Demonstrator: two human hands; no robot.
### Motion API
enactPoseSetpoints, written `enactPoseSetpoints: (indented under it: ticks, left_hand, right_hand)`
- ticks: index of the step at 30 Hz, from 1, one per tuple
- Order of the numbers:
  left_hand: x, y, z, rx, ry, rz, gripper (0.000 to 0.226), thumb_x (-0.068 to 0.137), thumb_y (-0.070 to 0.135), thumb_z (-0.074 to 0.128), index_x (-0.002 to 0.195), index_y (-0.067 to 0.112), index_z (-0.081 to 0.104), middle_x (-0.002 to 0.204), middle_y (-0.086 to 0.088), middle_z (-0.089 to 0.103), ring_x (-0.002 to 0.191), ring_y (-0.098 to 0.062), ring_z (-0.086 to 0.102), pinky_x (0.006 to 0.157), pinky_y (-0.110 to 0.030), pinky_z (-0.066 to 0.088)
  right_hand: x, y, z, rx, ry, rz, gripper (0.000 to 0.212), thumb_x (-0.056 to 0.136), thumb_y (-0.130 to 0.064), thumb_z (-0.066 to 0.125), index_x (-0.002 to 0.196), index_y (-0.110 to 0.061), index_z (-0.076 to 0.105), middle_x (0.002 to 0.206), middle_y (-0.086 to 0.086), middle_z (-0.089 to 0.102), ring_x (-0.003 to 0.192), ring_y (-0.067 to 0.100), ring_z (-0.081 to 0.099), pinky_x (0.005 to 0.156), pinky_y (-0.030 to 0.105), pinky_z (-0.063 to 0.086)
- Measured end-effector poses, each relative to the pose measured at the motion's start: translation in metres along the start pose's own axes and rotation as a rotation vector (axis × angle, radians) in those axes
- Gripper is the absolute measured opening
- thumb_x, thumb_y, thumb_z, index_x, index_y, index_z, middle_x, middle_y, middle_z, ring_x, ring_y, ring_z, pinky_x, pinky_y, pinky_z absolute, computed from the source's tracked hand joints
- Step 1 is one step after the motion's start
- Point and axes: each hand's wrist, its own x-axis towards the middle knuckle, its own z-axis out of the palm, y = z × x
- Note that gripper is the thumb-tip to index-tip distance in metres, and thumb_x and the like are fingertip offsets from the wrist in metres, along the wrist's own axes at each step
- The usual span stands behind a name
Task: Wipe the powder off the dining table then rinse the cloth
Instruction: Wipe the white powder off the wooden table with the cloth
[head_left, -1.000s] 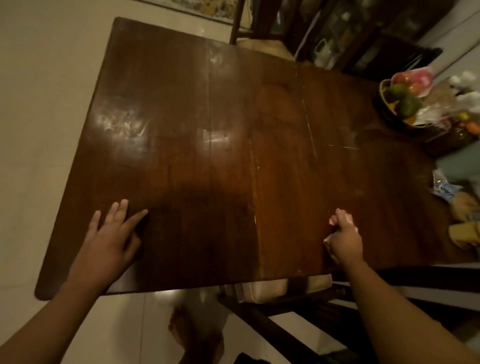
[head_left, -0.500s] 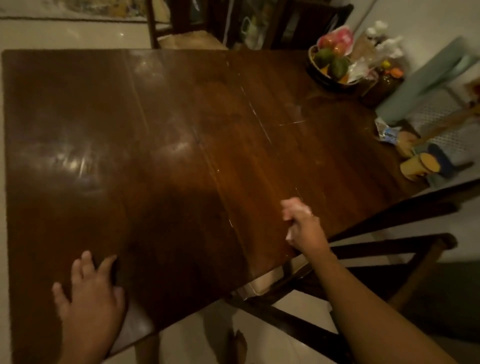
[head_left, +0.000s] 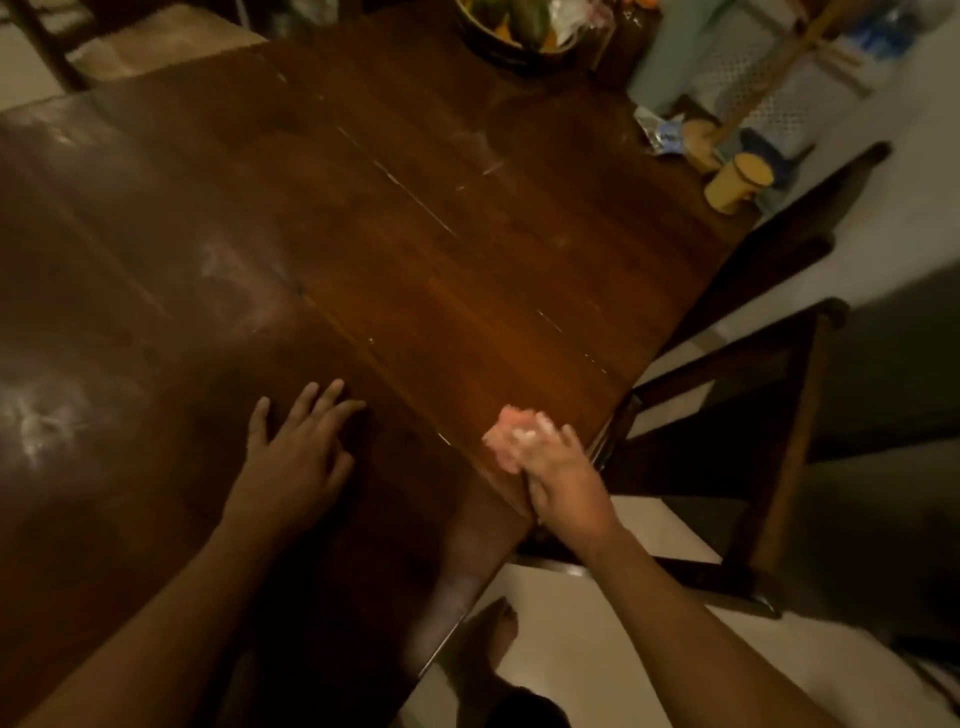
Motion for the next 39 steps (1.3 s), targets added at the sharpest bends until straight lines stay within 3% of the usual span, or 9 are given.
enactPoseSetpoints:
  ticks: [6,8,13,17,20,23,27,35,39]
  left_hand:
    - [-0.003,0.002,0.0,0.002,0.026,0.0,0.054,0.095,0.036,0.048,0.145,0.042,0.03,0.161,0.014,0.015,0.149,-0.006,0.002,0.12,-0.052,-0.003]
    - [-0.002,0.004,-0.003,-0.007,0.022,-0.006,0.053,0.094,0.035,0.049,0.144,0.042,0.031,0.161,0.014,0.015,0.149,-0.006,0.003,0.12,-0.05,-0.004]
    - [-0.003,0.006,-0.007,-0.018,-0.006,-0.016,0.054,0.094,0.033,0.05,0.144,0.042,0.033,0.161,0.015,0.014,0.149,-0.004,0.002,0.12,-0.049,-0.003]
    - [-0.002,0.005,-0.008,-0.029,-0.012,-0.027,0.054,0.093,0.033,0.052,0.143,0.043,0.033,0.16,0.017,0.014,0.148,-0.003,0.002,0.12,-0.049,-0.002]
    - [0.0,0.003,-0.008,-0.023,-0.021,-0.029,0.054,0.093,0.035,0.05,0.143,0.043,0.032,0.16,0.017,0.014,0.148,-0.002,0.001,0.12,-0.048,-0.003]
    - [-0.001,0.003,-0.008,-0.016,-0.026,-0.031,0.054,0.092,0.037,0.05,0.143,0.043,0.032,0.16,0.016,0.015,0.148,-0.003,0.002,0.12,-0.049,-0.002]
    - [0.0,0.004,-0.01,-0.001,-0.036,-0.032,0.051,0.093,0.04,0.044,0.142,0.043,0.033,0.16,0.017,0.014,0.148,-0.003,0.002,0.12,-0.049,-0.002]
    - [0.002,0.003,-0.008,0.015,-0.04,-0.036,0.054,0.088,0.045,0.035,0.141,0.044,0.033,0.159,0.017,0.017,0.148,-0.003,0.005,0.119,-0.049,0.0]
    - [0.002,0.003,-0.006,0.02,-0.031,-0.04,0.057,0.084,0.048,0.029,0.141,0.045,0.034,0.158,0.017,0.02,0.148,-0.003,0.008,0.119,-0.049,0.002]
  right_hand:
    - [0.072,0.016,-0.01,0.029,0.408,0.744,0.064,0.091,0.005,0.04,0.146,-0.027,0.046,0.156,-0.001,0.039,0.148,0.03,0.027,0.121,0.056,0.022]
    - [0.08,-0.008,0.01,0.046,0.381,0.482,0.069,0.085,0.01,0.041,0.142,-0.026,0.05,0.15,-0.004,0.044,0.145,0.022,0.034,0.115,0.052,0.034]
    - [0.032,-0.033,0.005,0.017,0.018,-0.152,0.065,0.093,-0.003,0.04,0.147,-0.039,0.039,0.158,-0.008,0.038,0.152,0.023,0.021,0.122,0.046,0.017]
    - [0.046,0.042,-0.015,0.006,0.321,0.454,0.067,0.089,0.007,0.04,0.137,-0.039,0.049,0.145,-0.012,0.045,0.139,0.016,0.039,0.116,0.052,0.033]
    - [0.091,0.046,-0.016,0.037,0.518,0.863,0.059,0.087,0.004,0.043,0.138,-0.023,0.055,0.139,-0.002,0.05,0.131,0.021,0.043,0.11,0.028,0.026]
    - [0.125,0.019,-0.007,0.049,0.346,0.528,0.053,0.087,-0.004,0.041,0.134,-0.021,0.057,0.139,0.0,0.05,0.13,0.021,0.045,0.108,0.037,0.04]
    - [0.119,0.011,-0.015,0.019,-0.078,0.038,0.067,0.097,0.0,0.043,0.151,-0.037,0.035,0.161,-0.006,0.031,0.153,0.025,0.013,0.122,0.046,0.006]
    - [0.157,0.077,-0.049,0.077,0.343,0.839,0.065,0.092,0.001,0.041,0.151,-0.027,0.04,0.16,0.0,0.031,0.151,0.034,0.016,0.122,0.059,0.01]
    - [0.189,0.064,-0.044,0.064,0.247,0.296,0.055,0.088,0.01,0.042,0.134,-0.016,0.059,0.129,0.002,0.058,0.122,0.027,0.051,0.11,0.054,0.039]
